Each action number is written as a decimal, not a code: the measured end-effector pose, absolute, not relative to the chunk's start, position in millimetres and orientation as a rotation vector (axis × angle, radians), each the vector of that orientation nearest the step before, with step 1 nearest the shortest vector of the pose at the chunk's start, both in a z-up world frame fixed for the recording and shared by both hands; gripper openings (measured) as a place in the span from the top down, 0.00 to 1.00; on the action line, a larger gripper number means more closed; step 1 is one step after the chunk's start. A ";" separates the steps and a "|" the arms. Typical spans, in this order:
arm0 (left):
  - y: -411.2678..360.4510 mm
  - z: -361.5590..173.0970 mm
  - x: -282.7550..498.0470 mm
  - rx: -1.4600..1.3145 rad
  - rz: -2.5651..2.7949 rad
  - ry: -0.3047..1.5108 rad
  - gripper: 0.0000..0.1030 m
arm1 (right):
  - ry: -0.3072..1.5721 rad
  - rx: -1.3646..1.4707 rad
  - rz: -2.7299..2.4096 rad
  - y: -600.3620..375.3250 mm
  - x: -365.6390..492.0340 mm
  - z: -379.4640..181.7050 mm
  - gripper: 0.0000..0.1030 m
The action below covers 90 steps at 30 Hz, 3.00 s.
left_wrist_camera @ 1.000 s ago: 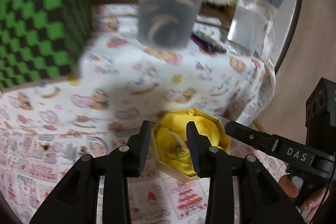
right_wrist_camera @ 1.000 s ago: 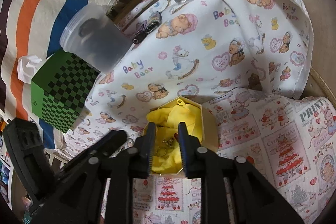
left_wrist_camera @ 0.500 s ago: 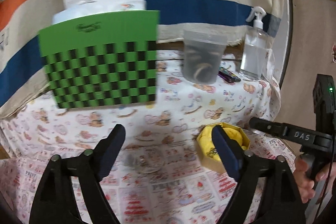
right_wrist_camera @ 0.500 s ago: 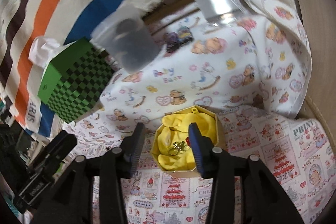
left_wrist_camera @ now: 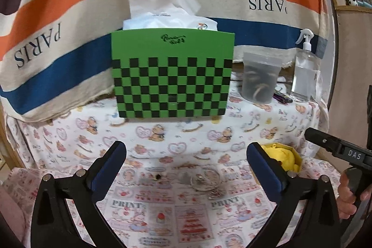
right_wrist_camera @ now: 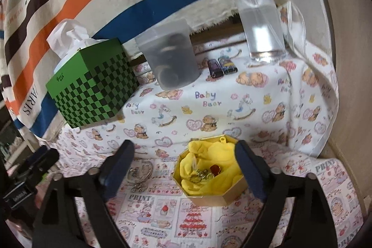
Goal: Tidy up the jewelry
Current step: 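Lift both grippers out of the box, then move both grippers back toward the remaining jewelry, then close the right gripper on a small silver charm beside the bangle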
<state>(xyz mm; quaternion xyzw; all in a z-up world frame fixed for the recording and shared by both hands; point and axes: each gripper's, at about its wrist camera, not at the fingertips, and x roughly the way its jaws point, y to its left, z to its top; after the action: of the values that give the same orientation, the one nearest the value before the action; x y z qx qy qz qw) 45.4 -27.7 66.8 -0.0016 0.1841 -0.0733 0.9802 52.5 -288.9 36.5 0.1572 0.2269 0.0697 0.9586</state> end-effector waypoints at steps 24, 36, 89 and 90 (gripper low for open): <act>1.4 48.6 60.0 -0.015 -0.113 0.380 0.00 | 0.450 0.190 0.097 -264.3 49.1 29.4 0.04; 37.9 39.8 76.2 -0.078 -0.020 0.425 0.00 | 0.457 0.157 0.167 -240.9 53.3 36.4 0.02; 64.6 5.4 114.7 -0.120 0.079 0.661 0.01 | 0.782 0.101 0.331 -158.8 123.6 -0.5 0.86; 61.3 4.3 116.4 -0.120 0.080 0.688 0.01 | 0.759 0.096 0.329 -165.9 114.5 5.0 0.86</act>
<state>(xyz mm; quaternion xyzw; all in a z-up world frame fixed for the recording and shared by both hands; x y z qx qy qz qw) 116.4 61.3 4.3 -0.0586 0.3368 0.0390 0.9389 114.5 -165.9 5.0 0.0464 0.3688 0.1597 0.9145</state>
